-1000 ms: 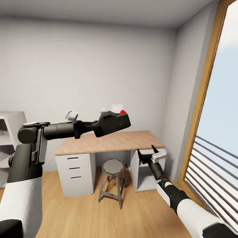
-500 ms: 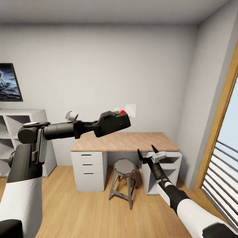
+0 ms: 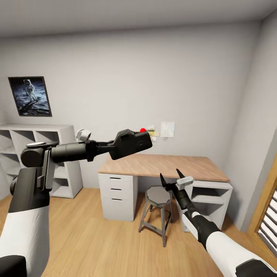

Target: Attach the digital camera to the camera tripod in the bedroom.

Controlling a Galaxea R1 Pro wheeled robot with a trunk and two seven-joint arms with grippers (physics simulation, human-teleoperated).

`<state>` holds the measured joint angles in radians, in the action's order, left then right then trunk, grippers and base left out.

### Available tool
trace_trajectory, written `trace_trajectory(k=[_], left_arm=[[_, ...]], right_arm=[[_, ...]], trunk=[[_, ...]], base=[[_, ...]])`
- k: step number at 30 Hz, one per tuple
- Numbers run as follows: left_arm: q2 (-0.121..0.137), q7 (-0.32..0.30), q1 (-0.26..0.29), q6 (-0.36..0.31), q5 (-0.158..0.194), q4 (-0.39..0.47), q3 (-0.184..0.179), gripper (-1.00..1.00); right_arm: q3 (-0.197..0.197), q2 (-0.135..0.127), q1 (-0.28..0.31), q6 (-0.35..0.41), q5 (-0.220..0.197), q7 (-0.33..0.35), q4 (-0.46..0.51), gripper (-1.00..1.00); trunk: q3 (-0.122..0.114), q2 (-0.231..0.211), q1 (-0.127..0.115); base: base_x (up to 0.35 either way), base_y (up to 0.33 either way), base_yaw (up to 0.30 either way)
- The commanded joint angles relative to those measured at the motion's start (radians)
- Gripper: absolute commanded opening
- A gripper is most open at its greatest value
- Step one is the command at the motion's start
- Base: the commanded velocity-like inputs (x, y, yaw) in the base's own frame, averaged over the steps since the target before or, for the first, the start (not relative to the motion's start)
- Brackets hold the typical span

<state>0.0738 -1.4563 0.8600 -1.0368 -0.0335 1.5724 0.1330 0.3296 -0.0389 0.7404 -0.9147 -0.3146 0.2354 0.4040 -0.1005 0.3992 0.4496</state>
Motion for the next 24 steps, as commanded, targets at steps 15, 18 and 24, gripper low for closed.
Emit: trace_trajectory(k=[15,18,24], left_arm=[[0.0,-0.006,0.001,-0.01,-0.003,0.0,0.0,-1.0],[0.0,-0.006,0.001,-0.01,-0.003,0.0,0.0,-1.0],[0.001,-0.006,0.001,-0.01,-0.003,0.0,0.002,-1.0]], right_arm=[[0.006,-0.001,0.001,-0.003,-0.011,0.003,-0.001,1.0],[0.006,-0.001,0.001,-0.001,-0.011,0.003,-0.001,1.0],[0.008,-0.001,0.001,-0.001,-0.01,0.002,-0.031,1.0]], trunk=[[0.0,0.001,0.0],[0.0,0.001,0.0],[0.0,0.001,0.0]], base=[[0.0,0.0,0.271],[0.0,0.0,0.271],[0.0,0.0,0.271]])
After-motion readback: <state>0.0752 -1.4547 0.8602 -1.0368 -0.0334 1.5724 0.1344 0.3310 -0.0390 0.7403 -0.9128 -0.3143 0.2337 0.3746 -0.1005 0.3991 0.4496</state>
